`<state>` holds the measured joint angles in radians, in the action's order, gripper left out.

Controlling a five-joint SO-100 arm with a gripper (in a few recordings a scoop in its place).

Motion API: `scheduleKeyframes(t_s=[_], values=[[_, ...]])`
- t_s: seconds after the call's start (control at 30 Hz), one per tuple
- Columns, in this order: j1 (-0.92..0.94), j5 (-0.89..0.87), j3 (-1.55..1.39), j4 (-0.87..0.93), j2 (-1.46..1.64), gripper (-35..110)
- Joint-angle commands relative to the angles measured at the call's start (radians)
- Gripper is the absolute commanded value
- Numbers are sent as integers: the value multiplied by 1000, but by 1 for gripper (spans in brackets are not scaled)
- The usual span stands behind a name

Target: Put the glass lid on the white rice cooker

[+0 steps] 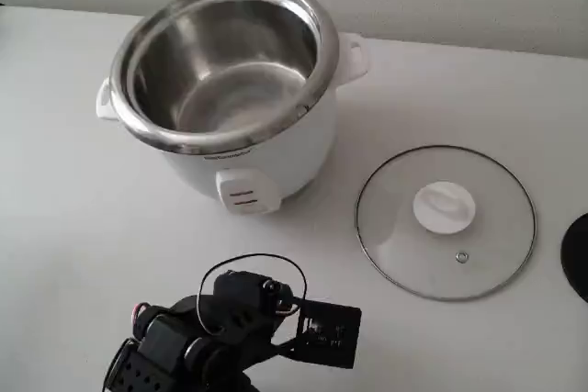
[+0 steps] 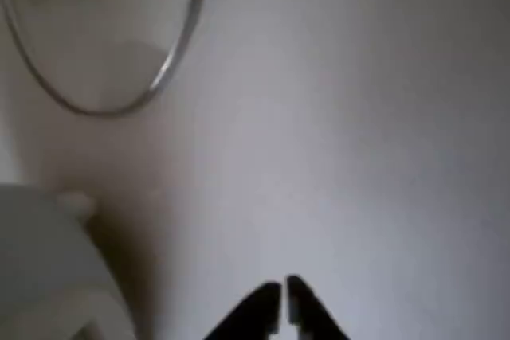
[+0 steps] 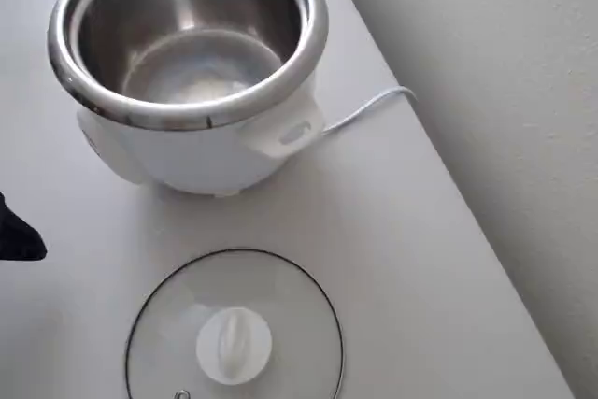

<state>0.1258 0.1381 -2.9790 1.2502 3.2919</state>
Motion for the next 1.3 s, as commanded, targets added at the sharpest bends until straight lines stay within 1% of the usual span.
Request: scheduleKeyframes(t_s=[0.0,0.77,0.9,1.27], values=[[-6,-8,0,0,-3,0],[-6,-8,0,0,-3,0],[-54,38,0,0,-3,0],[-80,63,0,2,-3,0]])
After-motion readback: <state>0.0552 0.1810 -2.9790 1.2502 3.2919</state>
